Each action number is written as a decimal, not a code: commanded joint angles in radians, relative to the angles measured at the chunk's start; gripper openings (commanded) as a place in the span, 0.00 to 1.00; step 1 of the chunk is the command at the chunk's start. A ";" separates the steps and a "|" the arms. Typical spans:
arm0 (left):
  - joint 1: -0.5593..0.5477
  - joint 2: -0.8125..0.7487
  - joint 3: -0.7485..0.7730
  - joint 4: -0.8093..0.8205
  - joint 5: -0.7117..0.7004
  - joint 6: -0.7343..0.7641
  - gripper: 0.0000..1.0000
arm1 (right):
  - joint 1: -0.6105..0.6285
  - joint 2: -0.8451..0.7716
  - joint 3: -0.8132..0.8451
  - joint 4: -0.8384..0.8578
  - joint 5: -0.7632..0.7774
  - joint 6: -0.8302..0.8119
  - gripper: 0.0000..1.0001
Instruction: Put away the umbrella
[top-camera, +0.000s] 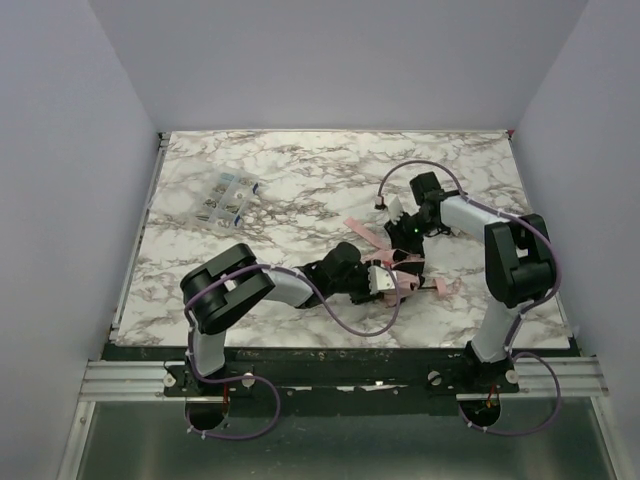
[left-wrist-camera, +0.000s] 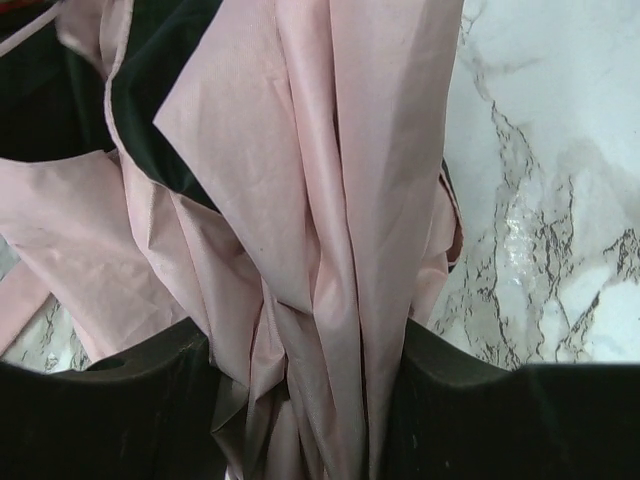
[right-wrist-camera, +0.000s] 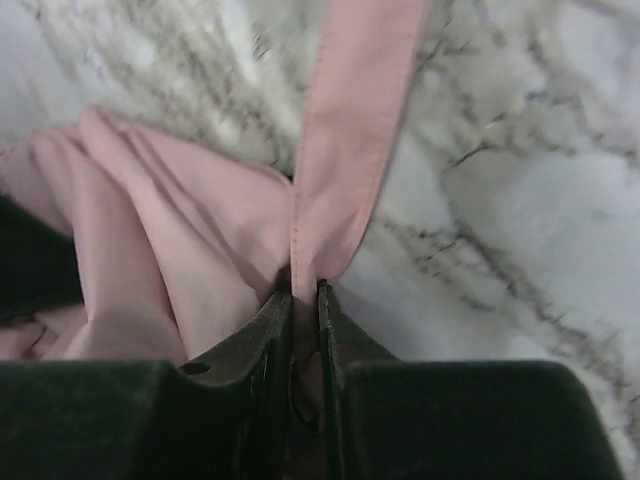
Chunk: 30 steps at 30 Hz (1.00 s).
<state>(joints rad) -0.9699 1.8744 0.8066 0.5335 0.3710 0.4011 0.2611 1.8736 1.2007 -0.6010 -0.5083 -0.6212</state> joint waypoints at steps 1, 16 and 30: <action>0.026 0.129 -0.004 -0.354 -0.053 -0.088 0.32 | 0.007 -0.100 -0.097 -0.115 -0.030 -0.036 0.18; 0.146 0.272 0.235 -0.669 -0.021 -0.250 0.30 | 0.069 -0.047 -0.236 -0.254 -0.170 -0.051 0.19; 0.141 0.308 0.205 -0.657 -0.001 -0.214 0.30 | -0.097 -0.166 0.179 -0.152 -0.205 -0.032 0.84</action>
<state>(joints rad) -0.8631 2.0068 1.0985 0.1772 0.5869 0.1902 0.1860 1.7512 1.3235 -0.6796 -0.6189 -0.5991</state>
